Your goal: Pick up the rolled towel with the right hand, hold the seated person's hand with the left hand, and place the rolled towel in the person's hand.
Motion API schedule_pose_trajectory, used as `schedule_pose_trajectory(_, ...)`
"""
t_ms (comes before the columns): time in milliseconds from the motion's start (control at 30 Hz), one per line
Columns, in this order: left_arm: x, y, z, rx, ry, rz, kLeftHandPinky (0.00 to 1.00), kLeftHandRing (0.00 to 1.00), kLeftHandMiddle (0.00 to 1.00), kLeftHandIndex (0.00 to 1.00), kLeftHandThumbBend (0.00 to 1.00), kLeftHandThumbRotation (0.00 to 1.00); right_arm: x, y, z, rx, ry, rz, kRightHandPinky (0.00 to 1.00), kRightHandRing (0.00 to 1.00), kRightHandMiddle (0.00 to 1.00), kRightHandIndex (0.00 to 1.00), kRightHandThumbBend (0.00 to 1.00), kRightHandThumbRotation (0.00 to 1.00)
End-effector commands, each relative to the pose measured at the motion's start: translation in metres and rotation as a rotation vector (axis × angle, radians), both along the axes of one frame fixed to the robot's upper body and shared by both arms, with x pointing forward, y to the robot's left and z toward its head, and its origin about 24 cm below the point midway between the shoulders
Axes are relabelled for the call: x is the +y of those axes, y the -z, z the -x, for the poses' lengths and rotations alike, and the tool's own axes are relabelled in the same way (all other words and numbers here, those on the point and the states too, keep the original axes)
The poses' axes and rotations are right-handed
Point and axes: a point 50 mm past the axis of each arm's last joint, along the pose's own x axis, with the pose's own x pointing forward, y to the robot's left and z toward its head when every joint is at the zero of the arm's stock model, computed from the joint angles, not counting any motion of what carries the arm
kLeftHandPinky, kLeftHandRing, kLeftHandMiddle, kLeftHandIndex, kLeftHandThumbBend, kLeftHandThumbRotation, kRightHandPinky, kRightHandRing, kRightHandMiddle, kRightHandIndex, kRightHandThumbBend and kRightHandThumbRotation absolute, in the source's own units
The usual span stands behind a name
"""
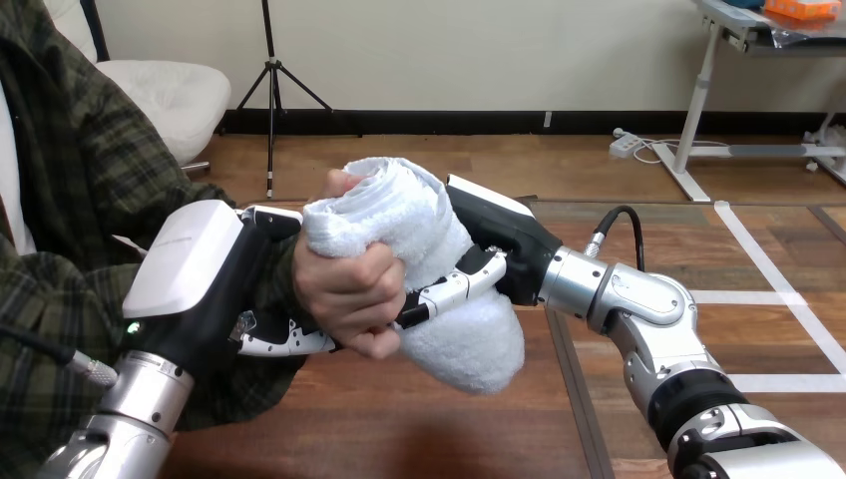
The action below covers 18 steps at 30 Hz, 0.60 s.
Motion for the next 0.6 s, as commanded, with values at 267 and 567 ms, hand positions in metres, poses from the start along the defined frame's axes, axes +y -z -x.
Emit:
schedule_pose_trajectory(267,-0.0240,-0.0135,-0.0065,-0.074,0.112,0.027,0.23,0.28,0.36,0.36,0.93,0.00,0.0134,-0.0288,-0.0079,-0.112,-0.053,-0.014,0.15,0.20,0.29,0.37,0.82,0.00)
schedule_pose_trajectory(567,-0.0227,-0.0140,-0.0064,-0.072,0.108,0.031,0.23,0.28,0.37,0.36,0.93,0.00,0.0136,-0.0286,-0.0083,-0.103,-0.051,-0.018,0.15,0.20,0.29,0.37,0.83,0.00)
